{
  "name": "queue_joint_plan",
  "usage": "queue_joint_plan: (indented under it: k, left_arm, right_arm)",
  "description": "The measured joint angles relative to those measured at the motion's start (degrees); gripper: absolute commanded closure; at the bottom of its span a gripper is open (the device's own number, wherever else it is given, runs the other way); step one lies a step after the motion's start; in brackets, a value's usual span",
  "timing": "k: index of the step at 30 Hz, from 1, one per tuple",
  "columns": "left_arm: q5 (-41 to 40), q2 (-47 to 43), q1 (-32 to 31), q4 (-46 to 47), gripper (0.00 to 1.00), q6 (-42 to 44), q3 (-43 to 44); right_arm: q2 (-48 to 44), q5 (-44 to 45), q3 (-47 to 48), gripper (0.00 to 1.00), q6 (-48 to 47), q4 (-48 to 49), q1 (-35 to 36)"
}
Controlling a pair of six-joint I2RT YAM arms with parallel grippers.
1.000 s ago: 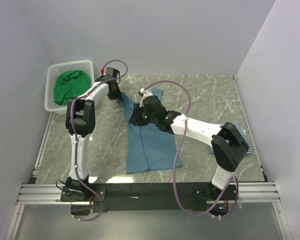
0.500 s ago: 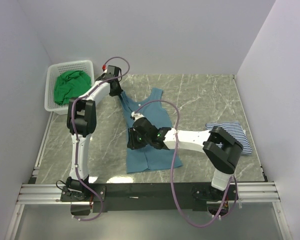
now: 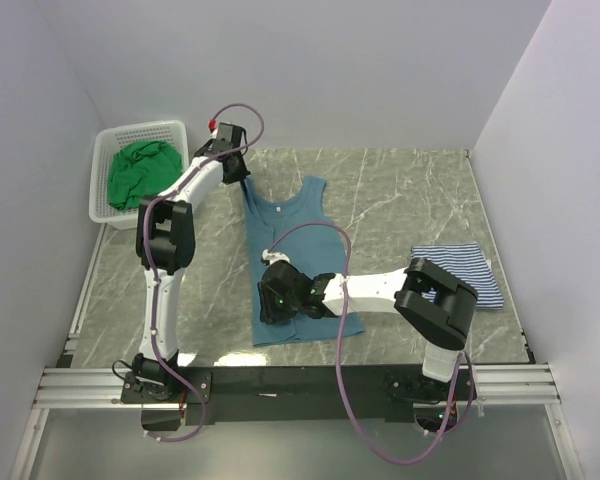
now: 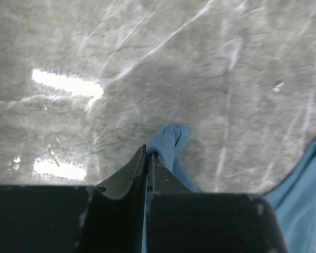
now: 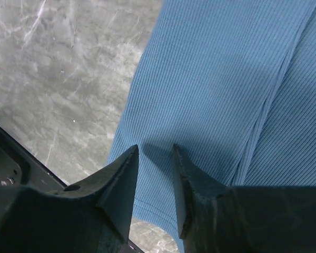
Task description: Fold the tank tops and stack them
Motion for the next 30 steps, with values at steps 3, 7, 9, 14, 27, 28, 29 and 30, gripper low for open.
queue_joint_plan:
  k: [3, 7, 9, 14, 27, 28, 29, 30]
  left_arm:
    - [0.00, 0.04, -0.74, 0.00, 0.96, 0.11, 1.51]
    - [0.00, 0.79, -1.73, -0.26, 0.96, 0.20, 3.54]
    - [0.00, 1.81, -2.12, -0.85, 0.96, 0.20, 5.03]
    - [0.02, 4.92, -2.82, -1.20, 0.92, 0.20, 6.58]
    - [1.33, 7.28, -3.08, 1.81, 0.54, -0.07, 6.56]
    - [1.66, 7.26, -3.06, 2.05, 0.52, -0.09, 6.60]
    - [2.03, 7.23, -3.08, 2.40, 0.50, -0.13, 6.60]
    - [2.43, 7.15, -3.06, 2.89, 0.50, -0.24, 6.60]
  right_arm:
    - [0.00, 0.26, -0.24, 0.63, 1.20, 0.39, 0.24]
    - [0.02, 0.35, -0.87, 0.63, 2.49, 1.84, 0.48]
    - [0.11, 0.50, -0.94, 0.63, 2.91, 2.19, 0.70]
    - [0.11, 0.70, -1.22, 0.63, 4.07, 2.86, 0.98]
    - [-4.20, 2.12, -5.81, 0.44, 6.29, 6.03, 1.33]
    - [-5.38, 2.60, -6.40, 0.44, 6.38, 5.66, 1.31]
    - [-6.78, 3.23, -6.91, 0.44, 6.60, 5.16, 1.03]
    - [-8.22, 3.80, -7.28, 0.44, 6.69, 4.70, 0.85]
